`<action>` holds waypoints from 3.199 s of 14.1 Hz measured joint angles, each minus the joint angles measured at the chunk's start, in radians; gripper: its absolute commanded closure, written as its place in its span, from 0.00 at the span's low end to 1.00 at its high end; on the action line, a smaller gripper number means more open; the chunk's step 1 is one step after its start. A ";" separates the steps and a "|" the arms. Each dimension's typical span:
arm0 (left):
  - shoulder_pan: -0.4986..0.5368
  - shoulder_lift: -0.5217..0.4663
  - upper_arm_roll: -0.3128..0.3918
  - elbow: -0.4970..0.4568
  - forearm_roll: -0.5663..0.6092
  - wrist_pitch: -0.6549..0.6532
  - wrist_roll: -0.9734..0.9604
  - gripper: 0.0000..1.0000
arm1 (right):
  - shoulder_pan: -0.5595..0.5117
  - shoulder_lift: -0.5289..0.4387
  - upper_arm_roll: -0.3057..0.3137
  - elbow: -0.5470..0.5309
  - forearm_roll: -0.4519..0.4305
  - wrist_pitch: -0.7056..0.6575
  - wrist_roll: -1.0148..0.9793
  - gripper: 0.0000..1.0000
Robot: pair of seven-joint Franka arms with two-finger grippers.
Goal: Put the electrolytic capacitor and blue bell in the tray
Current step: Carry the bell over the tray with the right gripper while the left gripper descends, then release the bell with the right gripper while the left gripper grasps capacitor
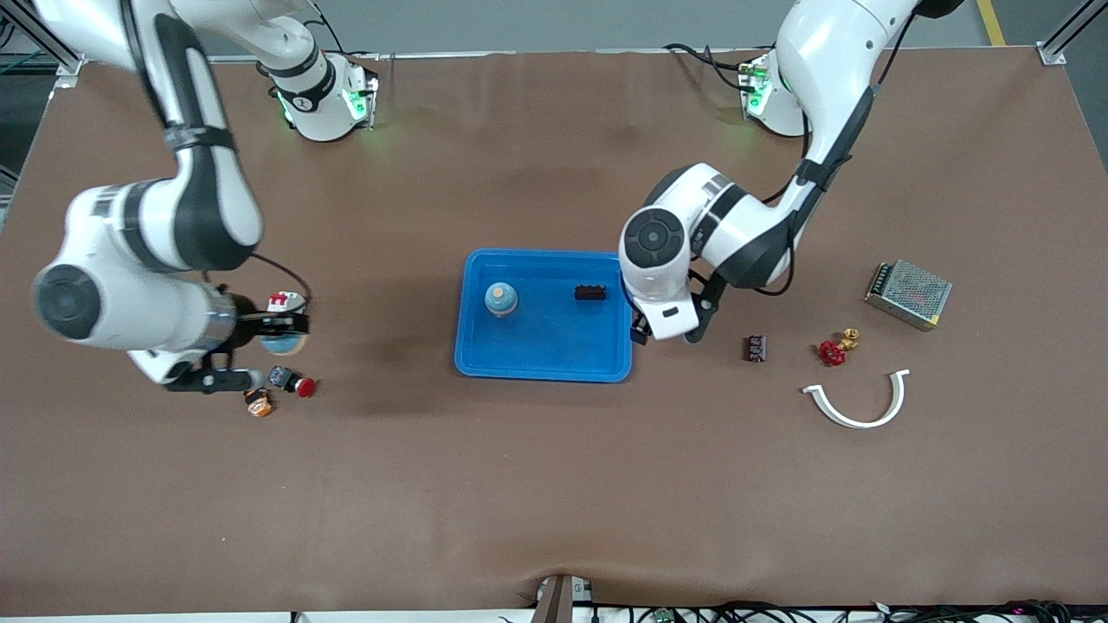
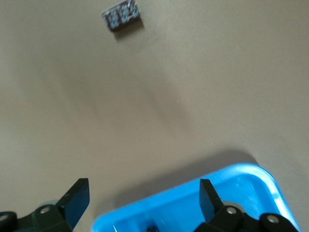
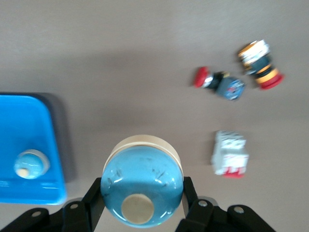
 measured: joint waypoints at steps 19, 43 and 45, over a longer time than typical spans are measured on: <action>0.259 0.127 0.006 -0.011 -0.001 0.250 1.086 0.00 | 0.410 0.213 0.001 -0.029 0.004 0.394 0.571 0.68; 0.402 -0.020 0.000 -0.452 0.212 0.682 1.290 0.00 | 0.430 0.338 0.028 -0.030 0.005 0.557 0.578 0.22; 0.402 -0.024 0.000 -0.456 0.212 0.682 1.290 0.00 | 0.430 0.338 0.028 -0.030 0.005 0.558 0.579 0.00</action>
